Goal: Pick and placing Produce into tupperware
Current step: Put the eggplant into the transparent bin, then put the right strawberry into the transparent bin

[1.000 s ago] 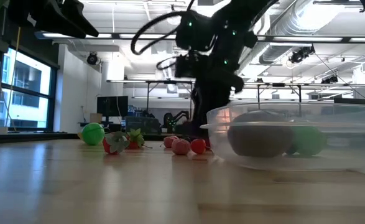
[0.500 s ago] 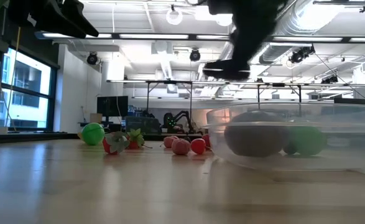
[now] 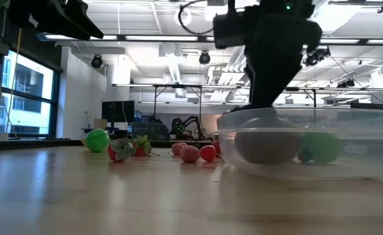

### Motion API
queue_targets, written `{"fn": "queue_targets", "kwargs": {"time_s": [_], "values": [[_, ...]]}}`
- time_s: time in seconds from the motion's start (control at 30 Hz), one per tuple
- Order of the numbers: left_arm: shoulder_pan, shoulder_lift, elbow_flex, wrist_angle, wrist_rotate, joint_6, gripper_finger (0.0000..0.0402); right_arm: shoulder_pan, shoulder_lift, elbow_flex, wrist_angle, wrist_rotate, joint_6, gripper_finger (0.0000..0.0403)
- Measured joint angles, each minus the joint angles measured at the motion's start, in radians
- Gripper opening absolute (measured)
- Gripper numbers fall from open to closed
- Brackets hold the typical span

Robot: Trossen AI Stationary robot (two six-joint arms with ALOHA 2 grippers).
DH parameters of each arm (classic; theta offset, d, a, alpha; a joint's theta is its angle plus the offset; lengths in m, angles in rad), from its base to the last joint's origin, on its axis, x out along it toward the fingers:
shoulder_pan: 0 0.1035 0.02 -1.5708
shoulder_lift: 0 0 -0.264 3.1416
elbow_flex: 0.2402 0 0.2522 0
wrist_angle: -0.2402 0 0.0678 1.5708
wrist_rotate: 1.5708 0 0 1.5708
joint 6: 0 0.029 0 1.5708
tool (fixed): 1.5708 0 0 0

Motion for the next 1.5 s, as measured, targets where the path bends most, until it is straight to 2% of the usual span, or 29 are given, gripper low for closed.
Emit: {"fn": "queue_targets", "kwargs": {"time_s": [0.33,0.7,0.9,1.0,1.07,1.27,1.4,1.5], "values": [[0.0,0.0,0.0,0.0,0.0,0.0,0.0299,-0.004,0.04,0.0,0.01,-0.028,0.001,0.0148],[0.0,0.0,0.0,0.0,0.0,0.0,0.0299,-0.004,0.046,0.0,0.006,-0.004,0.0,0.0218],[0.0,0.0,0.0,0.0,0.0,0.0,0.0299,-0.005,-0.061,-0.001,-0.007,0.125,-0.027,0.0225],[0.0,0.0,0.0,0.0,0.0,0.0,0.0299,-0.065,-0.126,-0.001,-0.006,0.154,-0.069,0.0226],[0.0,0.0,0.0,0.0,0.0,0.0,0.0299,-0.14,-0.148,-0.001,0.006,0.113,-0.11,0.0226],[0.0,0.0,0.0,0.0,0.0,0.0,0.0299,-0.362,-0.131,0.0,0.1,-0.14,-0.323,0.0226],[0.0,0.0,0.0,0.0,0.0,0.0,0.0299,-0.439,-0.088,0.0,0.143,-0.221,-0.464,0.0227],[0.0,0.0,0.0,0.0,0.0,0.0,0.0299,-0.46,-0.046,0.0,0.142,-0.243,-0.515,0.0229]]}}
